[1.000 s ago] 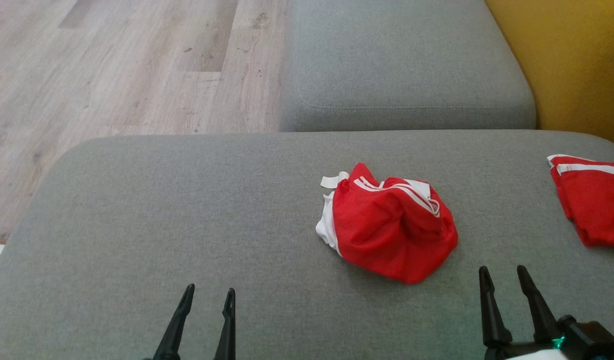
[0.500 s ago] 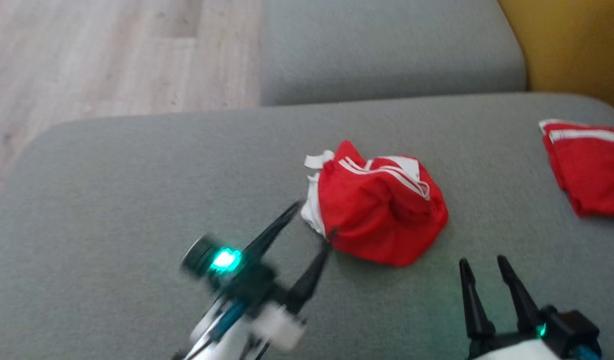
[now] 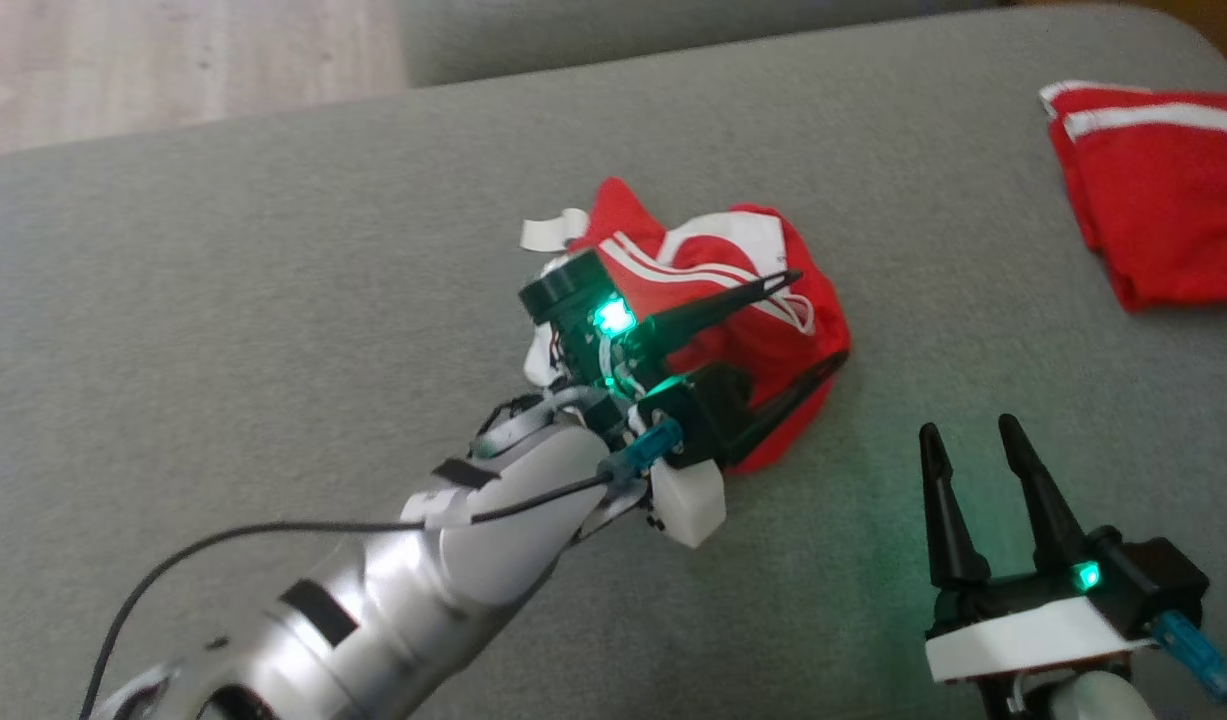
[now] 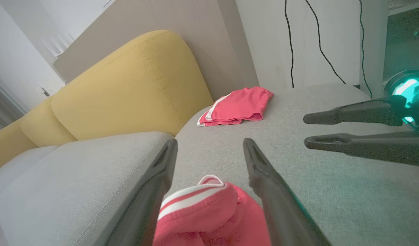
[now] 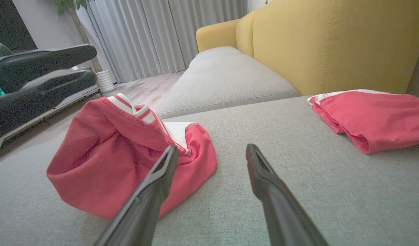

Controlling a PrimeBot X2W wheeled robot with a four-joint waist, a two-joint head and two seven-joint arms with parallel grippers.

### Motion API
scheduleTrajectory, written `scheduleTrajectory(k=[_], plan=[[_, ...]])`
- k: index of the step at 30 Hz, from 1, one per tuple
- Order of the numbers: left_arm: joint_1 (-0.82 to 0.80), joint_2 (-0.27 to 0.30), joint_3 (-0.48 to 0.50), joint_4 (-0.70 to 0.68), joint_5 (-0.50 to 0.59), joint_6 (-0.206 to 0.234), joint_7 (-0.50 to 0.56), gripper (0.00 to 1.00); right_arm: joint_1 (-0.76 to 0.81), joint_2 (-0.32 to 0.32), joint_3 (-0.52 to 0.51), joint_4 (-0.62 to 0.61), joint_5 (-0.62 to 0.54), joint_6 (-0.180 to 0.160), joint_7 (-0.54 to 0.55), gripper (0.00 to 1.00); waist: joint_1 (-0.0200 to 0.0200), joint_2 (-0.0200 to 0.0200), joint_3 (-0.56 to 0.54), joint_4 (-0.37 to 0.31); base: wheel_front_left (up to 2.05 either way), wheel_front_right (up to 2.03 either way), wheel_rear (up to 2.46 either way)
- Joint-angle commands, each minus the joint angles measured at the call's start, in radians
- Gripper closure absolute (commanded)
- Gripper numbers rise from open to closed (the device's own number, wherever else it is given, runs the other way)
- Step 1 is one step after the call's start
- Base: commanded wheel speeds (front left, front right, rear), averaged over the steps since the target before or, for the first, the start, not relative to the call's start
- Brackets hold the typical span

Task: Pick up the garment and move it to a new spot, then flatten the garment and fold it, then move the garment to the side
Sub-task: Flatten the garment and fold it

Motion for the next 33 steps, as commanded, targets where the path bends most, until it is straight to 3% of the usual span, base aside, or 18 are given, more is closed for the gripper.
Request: scheduleTrajectory(k=[1,10,11,13,15,17,18,25,33], plan=[[-0.045,0.000,0.016,-0.017,-0.006,0.002,-0.007,0.00,-0.024,-0.017,0.028,-0.030,0.005,-0.001,-0.011,0.00,-0.0004,0.0000,0.024,-0.027,0.00,0.00,0.00],[-0.145,0.000,-0.095,0.167,-0.069,0.023,0.029,0.00,-0.057,-0.019,0.055,-0.021,0.010,-0.001,-0.011,0.00,-0.0004,0.0000,0.056,-0.076,0.00,0.00,0.00],[-0.153,0.000,-0.102,0.183,-0.075,0.030,0.027,0.07,-0.059,-0.019,0.054,-0.021,0.010,-0.001,-0.011,0.00,-0.0004,0.0000,0.059,-0.079,0.00,0.00,0.00],[-0.168,0.000,-0.122,0.214,-0.078,0.047,0.022,0.46,-0.062,-0.020,0.054,-0.021,0.010,-0.001,-0.011,0.00,-0.0004,0.0000,0.064,-0.084,0.00,0.00,0.00],[-0.181,0.000,-0.137,0.250,-0.085,0.063,0.019,0.65,-0.065,-0.021,0.056,-0.021,0.011,-0.001,-0.011,0.00,-0.0004,0.0000,0.069,-0.089,0.00,0.00,0.00],[-0.194,0.000,-0.149,0.287,-0.091,0.078,0.013,0.96,-0.070,-0.020,0.058,-0.019,0.011,-0.001,-0.011,0.00,-0.0004,0.0000,0.071,-0.095,0.00,0.00,0.00],[-0.200,0.000,-0.155,0.308,-0.094,0.083,0.013,1.00,-0.073,-0.020,0.061,-0.017,0.011,-0.001,-0.011,0.00,-0.0004,0.0000,0.072,-0.099,0.00,0.00,0.00],[-0.223,0.000,-0.173,0.383,-0.141,0.089,-0.066,1.00,-0.081,-0.014,0.068,-0.007,0.016,-0.001,-0.011,0.00,-0.0004,0.0000,0.051,-0.120,0.00,0.00,0.00],[-0.337,0.000,-0.150,0.313,-0.180,0.108,-0.120,1.00,-0.068,-0.004,0.076,0.004,0.023,-0.001,-0.011,0.00,-0.0004,0.0000,-0.014,-0.165,0.00,0.00,0.00]])
